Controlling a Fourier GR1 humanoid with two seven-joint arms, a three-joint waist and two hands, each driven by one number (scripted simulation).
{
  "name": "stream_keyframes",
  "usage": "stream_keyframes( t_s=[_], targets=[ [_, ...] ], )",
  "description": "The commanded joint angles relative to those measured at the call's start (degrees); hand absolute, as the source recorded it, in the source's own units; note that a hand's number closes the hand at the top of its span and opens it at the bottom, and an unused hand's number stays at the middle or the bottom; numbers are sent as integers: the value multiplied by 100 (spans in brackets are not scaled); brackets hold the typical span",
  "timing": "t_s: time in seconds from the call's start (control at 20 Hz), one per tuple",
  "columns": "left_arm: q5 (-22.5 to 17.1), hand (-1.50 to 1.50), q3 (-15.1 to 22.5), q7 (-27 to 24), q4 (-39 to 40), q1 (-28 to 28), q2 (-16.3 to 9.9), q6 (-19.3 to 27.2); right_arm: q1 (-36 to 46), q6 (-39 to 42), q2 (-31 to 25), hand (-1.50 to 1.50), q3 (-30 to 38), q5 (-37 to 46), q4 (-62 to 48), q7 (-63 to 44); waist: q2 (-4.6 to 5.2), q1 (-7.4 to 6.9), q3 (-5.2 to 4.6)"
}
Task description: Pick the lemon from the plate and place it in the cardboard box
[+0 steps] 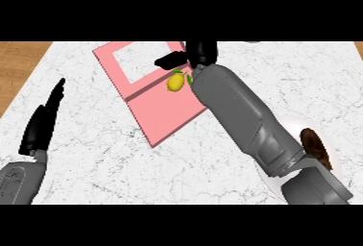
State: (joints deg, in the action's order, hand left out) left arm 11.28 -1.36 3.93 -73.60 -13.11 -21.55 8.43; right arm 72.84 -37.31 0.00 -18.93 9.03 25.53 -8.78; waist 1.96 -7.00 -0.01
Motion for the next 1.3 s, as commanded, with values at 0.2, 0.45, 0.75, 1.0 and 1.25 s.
stream_keyframes(
  t_s=[0.2,0.45,0.75,1.0,1.25],
  targets=[
    [-61,0,-255,-142,-28,502,-87,50,-88,-263,0,-150,840,-802,9,1285,-93,345,2],
    [-122,0,-436,-44,-273,744,-178,5,-750,229,-342,-150,1211,-1021,310,1928,-178,596,5],
    [-265,0,-702,-146,-326,891,-281,-125,-1530,851,-1143,-150,1312,-1070,890,1805,-220,722,2],
    [-206,0,-702,254,-477,824,-350,-240,-2524,1532,-1837,-150,1300,-1184,2089,1687,-238,805,3],
    [34,0,-605,-33,-336,815,-64,23,-3236,2354,-2453,-150,1184,-1119,2791,1432,-224,777,1]
  ],
)
